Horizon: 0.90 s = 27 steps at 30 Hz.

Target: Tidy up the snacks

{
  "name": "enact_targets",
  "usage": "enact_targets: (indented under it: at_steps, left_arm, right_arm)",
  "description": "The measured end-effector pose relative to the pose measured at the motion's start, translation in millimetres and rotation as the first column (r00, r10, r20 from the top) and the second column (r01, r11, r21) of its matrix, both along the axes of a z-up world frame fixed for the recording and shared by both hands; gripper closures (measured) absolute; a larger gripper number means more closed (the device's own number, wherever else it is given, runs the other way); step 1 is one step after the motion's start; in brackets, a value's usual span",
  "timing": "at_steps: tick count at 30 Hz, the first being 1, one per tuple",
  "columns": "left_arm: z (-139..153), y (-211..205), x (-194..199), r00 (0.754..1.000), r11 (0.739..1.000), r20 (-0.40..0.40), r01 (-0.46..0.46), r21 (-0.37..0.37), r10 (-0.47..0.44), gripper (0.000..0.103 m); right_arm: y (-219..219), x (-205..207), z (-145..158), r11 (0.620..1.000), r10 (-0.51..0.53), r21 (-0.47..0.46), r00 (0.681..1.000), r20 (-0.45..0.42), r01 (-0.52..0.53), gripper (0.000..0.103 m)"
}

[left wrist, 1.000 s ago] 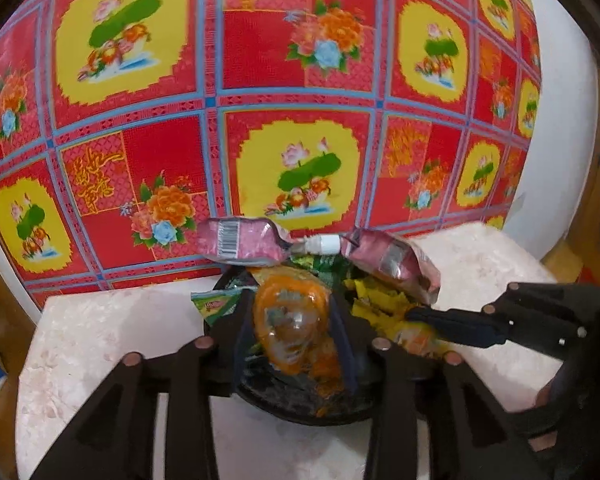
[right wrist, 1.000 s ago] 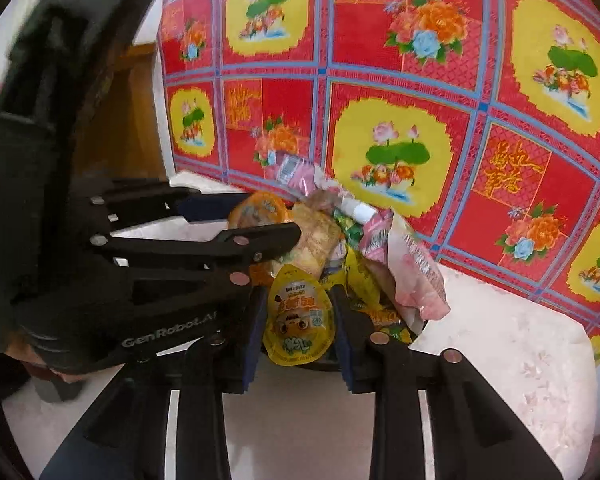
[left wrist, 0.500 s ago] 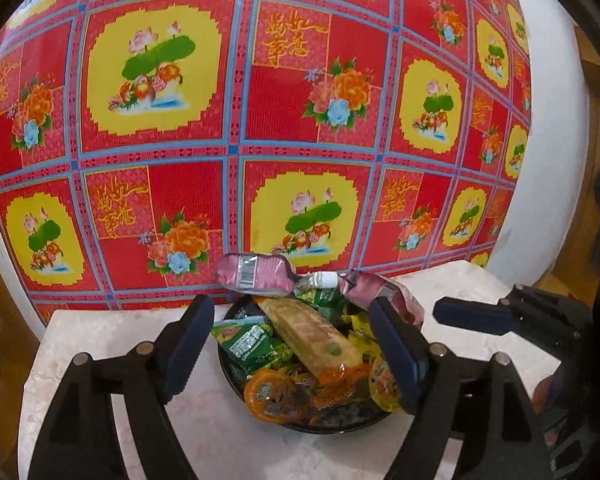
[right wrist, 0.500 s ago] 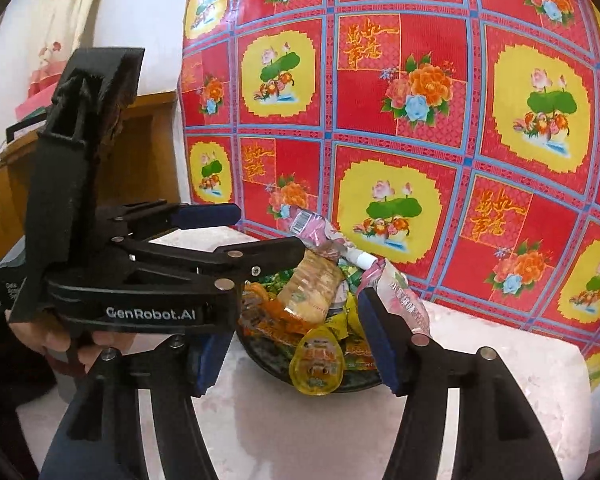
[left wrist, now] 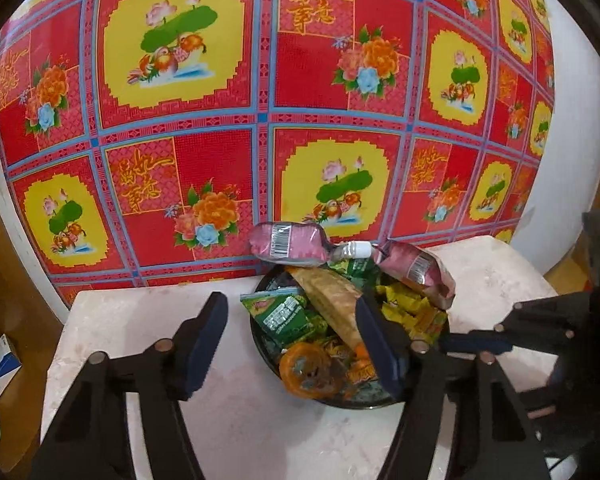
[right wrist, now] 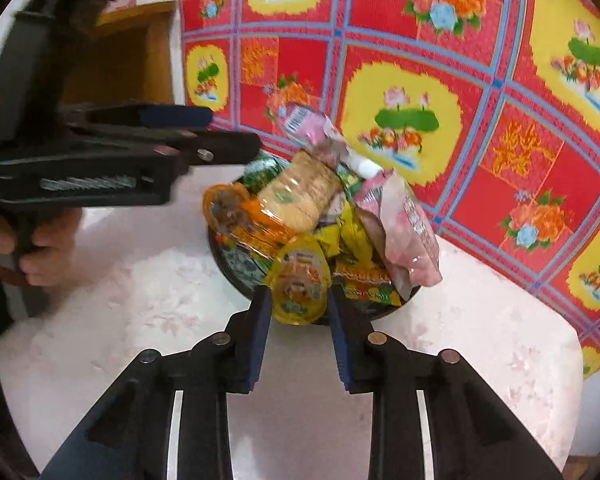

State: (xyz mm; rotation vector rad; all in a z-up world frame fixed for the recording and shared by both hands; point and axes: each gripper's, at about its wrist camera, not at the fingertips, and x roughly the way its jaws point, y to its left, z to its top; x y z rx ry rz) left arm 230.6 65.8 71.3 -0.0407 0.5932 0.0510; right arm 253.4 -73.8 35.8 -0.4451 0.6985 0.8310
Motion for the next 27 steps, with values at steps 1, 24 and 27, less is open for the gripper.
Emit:
enact_targets:
  at_steps: [1,24,27]
  left_arm:
    - [-0.9,0.5,0.3,1.0,1.0,-0.016,-0.001,0.008,0.002,0.042]
    - [-22.1,33.5,21.8,0.987,0.989,-0.132,-0.105,-0.1,0.092,0.052]
    - [-20.7,27.1,20.4,0.99,0.993,-0.119,-0.09,-0.07,0.081,0.052]
  right_arm:
    - [-0.4,1.1,-0.7,1.0,-0.004,0.007,1.0,0.0,0.004,0.074]
    - [-58.7,55.5,18.0,0.884,-0.293,0.345,0.949,-0.114,0.315,0.062]
    - [-56.8,58.8,12.6,0.891,-0.267,0.335,0.951,-0.158,0.306,0.062]
